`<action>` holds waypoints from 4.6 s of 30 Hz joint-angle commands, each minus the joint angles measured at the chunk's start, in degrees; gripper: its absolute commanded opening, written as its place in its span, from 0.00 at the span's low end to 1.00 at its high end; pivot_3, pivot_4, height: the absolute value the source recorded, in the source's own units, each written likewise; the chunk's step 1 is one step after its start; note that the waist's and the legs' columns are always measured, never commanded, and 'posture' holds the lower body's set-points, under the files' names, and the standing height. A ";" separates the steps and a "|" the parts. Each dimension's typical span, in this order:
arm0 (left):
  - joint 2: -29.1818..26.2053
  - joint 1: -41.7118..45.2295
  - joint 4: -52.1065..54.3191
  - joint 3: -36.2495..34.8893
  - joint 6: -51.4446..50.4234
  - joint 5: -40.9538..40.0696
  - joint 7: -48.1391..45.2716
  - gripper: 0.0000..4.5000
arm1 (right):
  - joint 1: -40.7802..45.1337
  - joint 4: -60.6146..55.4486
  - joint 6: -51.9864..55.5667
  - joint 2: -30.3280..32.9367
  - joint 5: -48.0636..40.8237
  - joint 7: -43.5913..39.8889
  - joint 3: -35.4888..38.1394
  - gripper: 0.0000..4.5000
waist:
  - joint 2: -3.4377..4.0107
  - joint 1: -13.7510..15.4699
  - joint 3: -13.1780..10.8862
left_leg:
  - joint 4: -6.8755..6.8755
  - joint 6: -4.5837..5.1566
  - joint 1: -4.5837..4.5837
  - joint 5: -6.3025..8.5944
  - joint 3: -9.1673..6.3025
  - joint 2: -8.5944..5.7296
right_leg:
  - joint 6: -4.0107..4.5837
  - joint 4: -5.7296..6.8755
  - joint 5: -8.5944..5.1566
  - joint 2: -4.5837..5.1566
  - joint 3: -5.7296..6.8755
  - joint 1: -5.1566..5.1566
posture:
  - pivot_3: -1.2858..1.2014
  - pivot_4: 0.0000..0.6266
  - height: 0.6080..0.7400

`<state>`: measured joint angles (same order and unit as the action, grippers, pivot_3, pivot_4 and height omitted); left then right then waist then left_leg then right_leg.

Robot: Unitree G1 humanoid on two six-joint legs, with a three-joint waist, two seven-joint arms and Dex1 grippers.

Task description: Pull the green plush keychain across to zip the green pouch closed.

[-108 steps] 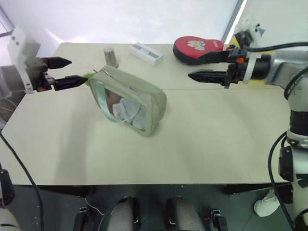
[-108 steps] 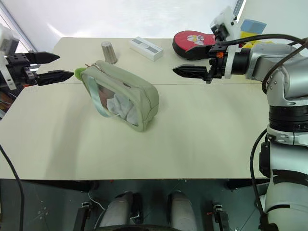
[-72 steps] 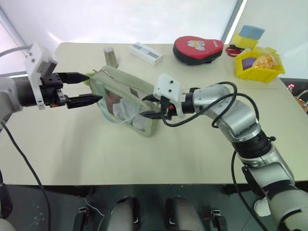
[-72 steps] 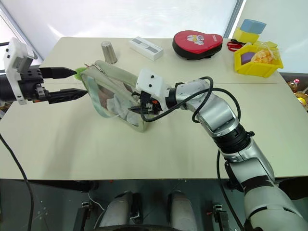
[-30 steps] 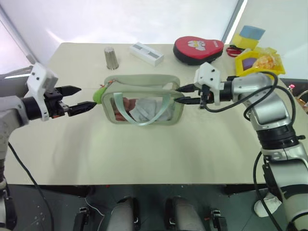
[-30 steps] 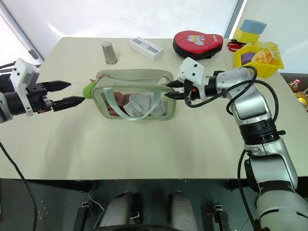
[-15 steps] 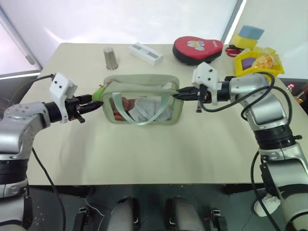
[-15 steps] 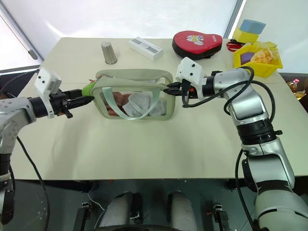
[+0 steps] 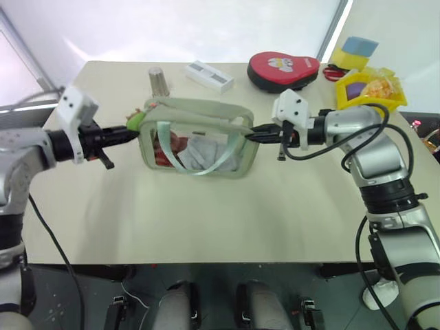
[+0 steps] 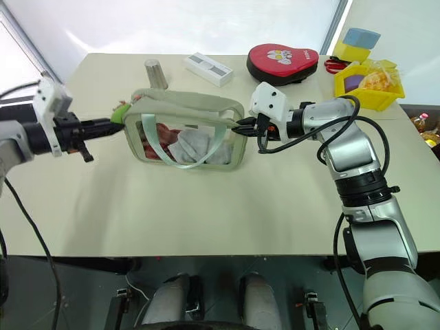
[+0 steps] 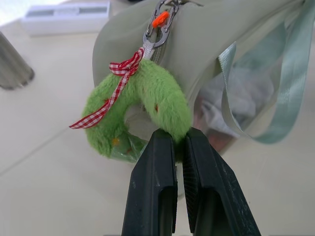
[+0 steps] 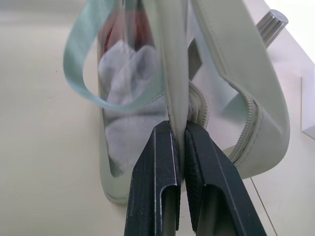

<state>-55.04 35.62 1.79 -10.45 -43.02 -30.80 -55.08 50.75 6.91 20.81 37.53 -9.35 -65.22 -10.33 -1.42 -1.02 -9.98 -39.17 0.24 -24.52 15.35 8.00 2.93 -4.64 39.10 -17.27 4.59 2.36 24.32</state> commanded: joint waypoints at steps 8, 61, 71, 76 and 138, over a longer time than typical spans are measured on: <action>-2.16 -2.40 -1.07 1.52 5.98 4.00 -4.26 0.02 | 1.94 -1.45 -1.17 0.78 0.47 -0.23 0.94 0.00 | 0.01 -0.06 0.00 | 0.01 -0.01 0.01 -0.01 0.01 0.00 | 0.00 0.00 0.00 -0.01 0.00 0.01 | 0.52 0.24 1.00; 6.88 9.63 1.66 13.79 14.35 12.62 -2.45 0.00 | 1.45 -3.38 1.75 1.22 -0.37 1.24 1.57 0.00 | 0.01 -0.11 0.00 | -0.02 -0.03 0.01 -0.03 0.01 0.00 | -0.01 0.02 0.00 -0.05 -0.01 0.00 | 0.52 0.24 1.00; 0.05 9.88 1.14 7.49 9.77 8.86 -7.51 0.79 | 1.17 -3.11 1.90 1.81 -0.52 1.20 2.04 0.00 | 0.02 -0.19 0.00 | 0.00 -0.04 0.01 -0.03 0.00 0.02 | 0.00 0.02 0.00 -0.07 -0.01 0.02 | 0.52 0.24 1.00; -1.13 2.20 0.82 4.08 9.36 8.25 -6.00 0.79 | 1.82 -2.18 1.25 1.47 -0.43 0.79 1.62 0.00 | 0.02 -0.03 0.00 | -0.01 -0.04 0.02 -0.03 0.00 0.01 | 0.00 0.02 0.00 -0.03 -0.01 0.00 | 0.52 0.24 1.00; 4.86 -4.37 3.22 4.92 11.76 10.80 0.85 0.00 | 11.64 2.02 3.15 4.76 4.37 9.24 5.66 0.01 | 0.01 0.04 0.01 | 0.02 -0.04 0.01 -0.03 -0.02 -0.03 | 0.00 0.02 0.00 0.05 0.00 0.00 | 0.52 0.24 1.00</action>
<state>-50.00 31.10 4.75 -5.27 -31.93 -20.56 -54.67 63.10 11.81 23.26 39.31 -6.15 -57.01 -7.13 -1.40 -0.98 -9.97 -39.14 0.20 -24.50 15.32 7.99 2.91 -4.64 39.12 -17.27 4.63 2.36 24.32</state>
